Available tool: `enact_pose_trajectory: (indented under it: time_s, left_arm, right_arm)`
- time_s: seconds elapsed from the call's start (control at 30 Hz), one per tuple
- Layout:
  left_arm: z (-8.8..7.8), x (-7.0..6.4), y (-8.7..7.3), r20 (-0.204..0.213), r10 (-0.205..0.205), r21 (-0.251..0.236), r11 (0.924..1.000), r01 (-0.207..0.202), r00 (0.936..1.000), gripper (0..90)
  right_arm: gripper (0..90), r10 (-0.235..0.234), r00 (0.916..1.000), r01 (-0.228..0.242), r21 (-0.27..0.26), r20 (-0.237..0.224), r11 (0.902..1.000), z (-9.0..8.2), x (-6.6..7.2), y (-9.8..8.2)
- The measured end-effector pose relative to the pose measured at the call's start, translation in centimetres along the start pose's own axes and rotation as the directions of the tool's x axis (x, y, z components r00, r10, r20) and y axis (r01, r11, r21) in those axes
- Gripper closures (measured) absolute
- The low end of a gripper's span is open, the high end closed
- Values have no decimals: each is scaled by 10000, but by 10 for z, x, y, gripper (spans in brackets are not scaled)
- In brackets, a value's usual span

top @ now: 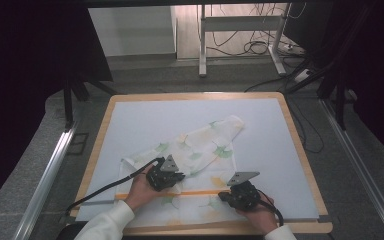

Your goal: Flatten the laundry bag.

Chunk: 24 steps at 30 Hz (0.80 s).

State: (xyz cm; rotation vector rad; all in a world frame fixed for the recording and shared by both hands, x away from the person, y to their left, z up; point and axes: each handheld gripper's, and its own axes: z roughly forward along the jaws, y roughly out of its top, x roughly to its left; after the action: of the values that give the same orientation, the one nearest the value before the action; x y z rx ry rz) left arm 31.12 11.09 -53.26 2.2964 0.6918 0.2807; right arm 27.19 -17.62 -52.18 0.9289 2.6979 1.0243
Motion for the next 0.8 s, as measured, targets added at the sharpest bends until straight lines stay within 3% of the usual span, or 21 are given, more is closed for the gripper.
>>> enact_pose_trajectory:
  time_s: [0.43, 0.8]
  left_arm:
    - [-21, 12, 3, 122, -443, -655, 9968, 451, 9989, 895]
    - [-26, 18, 4, 214, -458, -604, 9971, 470, 9987, 896]
  right_arm:
    - [892, 25, 10000, -25, 0, -58, 10000, 0, -1, 0]
    - [892, 28, 10000, -28, 8, -87, 10000, 0, -1, 0]
